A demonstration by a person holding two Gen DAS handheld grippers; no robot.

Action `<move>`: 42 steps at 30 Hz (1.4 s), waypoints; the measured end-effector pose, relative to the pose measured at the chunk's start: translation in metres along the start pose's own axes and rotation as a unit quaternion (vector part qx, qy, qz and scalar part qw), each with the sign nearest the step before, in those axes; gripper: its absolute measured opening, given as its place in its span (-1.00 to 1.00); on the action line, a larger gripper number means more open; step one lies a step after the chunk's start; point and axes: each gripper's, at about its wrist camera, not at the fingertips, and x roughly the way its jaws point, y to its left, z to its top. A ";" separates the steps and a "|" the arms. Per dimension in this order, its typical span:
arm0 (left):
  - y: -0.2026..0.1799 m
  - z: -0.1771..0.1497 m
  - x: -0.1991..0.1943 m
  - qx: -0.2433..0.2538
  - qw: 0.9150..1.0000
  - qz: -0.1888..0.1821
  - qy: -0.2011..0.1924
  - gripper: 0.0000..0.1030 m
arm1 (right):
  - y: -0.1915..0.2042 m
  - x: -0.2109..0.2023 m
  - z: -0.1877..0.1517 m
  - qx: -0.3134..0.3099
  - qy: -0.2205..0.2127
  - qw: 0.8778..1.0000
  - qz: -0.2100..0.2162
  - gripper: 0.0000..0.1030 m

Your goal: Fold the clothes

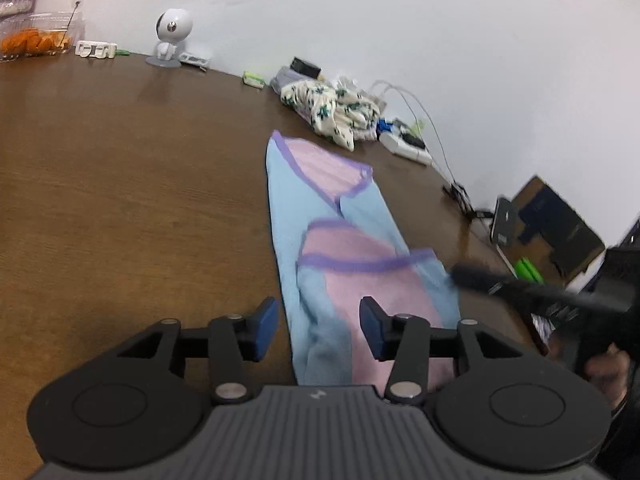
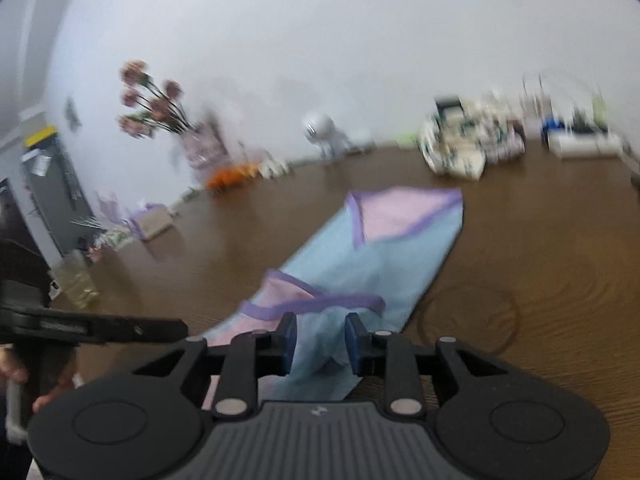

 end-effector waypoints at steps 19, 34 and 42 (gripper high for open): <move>-0.056 -0.048 -0.029 0.091 0.996 0.009 0.005 0.08 | 0.017 0.008 -0.026 -0.082 0.134 0.987 0.029 -0.77; -0.132 -0.130 -0.012 0.483 0.874 0.038 -0.031 0.61 | -0.008 -0.012 -0.032 -0.029 0.145 0.985 0.084 -0.77; -0.119 -0.130 -0.005 0.498 0.867 0.022 -0.030 0.45 | 0.012 -0.037 -0.039 -0.109 0.116 0.986 0.055 -0.23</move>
